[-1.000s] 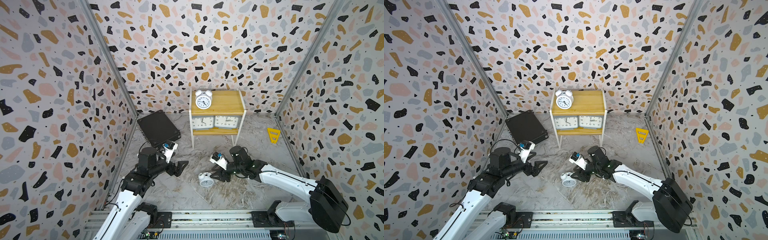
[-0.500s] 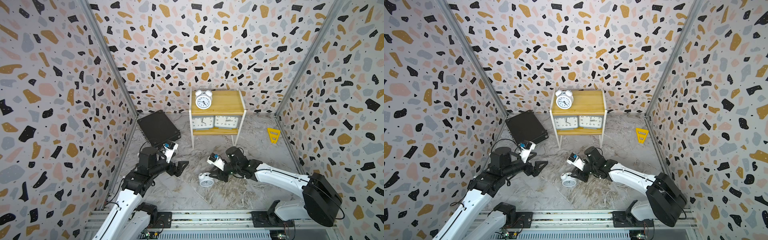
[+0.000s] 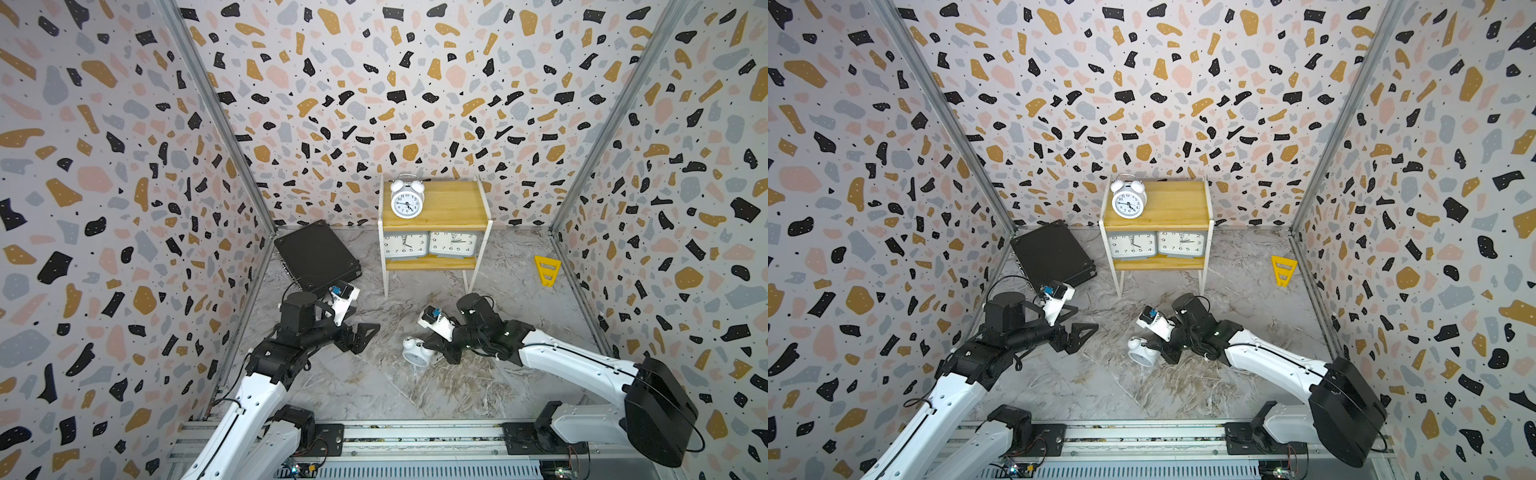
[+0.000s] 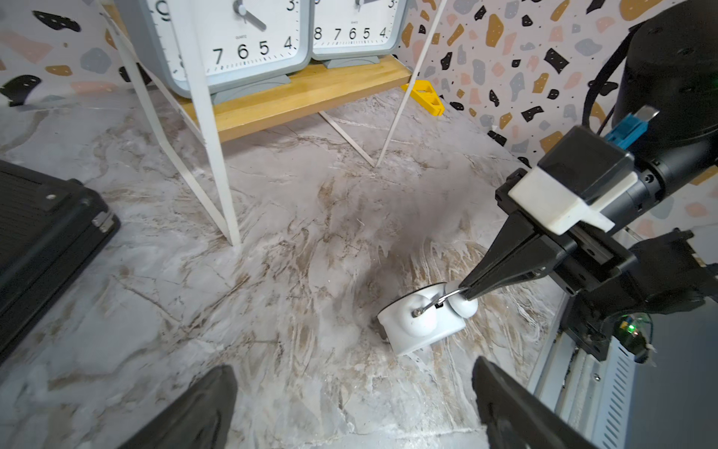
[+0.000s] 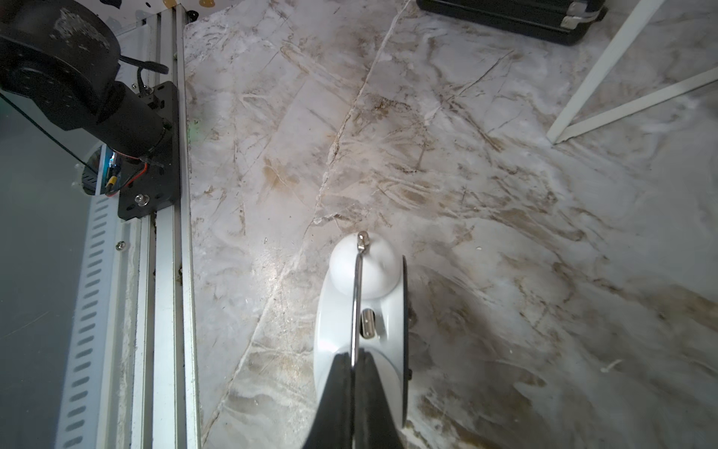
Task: Place the alarm clocks on the shelf by style
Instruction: Pick up the alarm from the center of the board.
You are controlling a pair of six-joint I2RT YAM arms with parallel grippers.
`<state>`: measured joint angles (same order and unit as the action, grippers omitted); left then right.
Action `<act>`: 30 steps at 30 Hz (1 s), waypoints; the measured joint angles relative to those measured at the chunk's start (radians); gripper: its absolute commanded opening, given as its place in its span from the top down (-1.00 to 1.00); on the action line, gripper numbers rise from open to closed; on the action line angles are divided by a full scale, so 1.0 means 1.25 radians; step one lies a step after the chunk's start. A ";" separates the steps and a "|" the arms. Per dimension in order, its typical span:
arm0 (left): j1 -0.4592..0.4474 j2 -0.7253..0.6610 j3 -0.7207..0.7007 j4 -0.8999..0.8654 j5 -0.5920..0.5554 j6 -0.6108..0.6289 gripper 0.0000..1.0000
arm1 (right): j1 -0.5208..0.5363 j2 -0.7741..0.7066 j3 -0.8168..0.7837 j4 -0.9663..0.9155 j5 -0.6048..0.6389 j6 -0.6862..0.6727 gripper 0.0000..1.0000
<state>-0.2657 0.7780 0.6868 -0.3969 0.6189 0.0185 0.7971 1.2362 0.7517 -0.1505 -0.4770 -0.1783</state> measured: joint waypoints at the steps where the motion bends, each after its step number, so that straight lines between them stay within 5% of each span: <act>1: -0.003 0.008 0.000 0.005 0.014 0.002 -0.85 | 0.000 -0.013 0.006 -0.017 0.000 -0.007 1.00; 11: -0.139 0.133 0.095 -0.027 0.090 0.117 -0.45 | 0.000 -0.088 0.093 -0.162 -0.060 -0.066 1.00; 30: -0.292 0.269 0.171 -0.085 0.147 0.282 -0.25 | 0.000 -0.100 0.104 -0.229 -0.119 -0.086 1.00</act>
<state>-0.6312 1.1137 0.9009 -0.5026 0.8028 0.3710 0.7971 1.1114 0.8818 -0.4362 -0.6254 -0.2863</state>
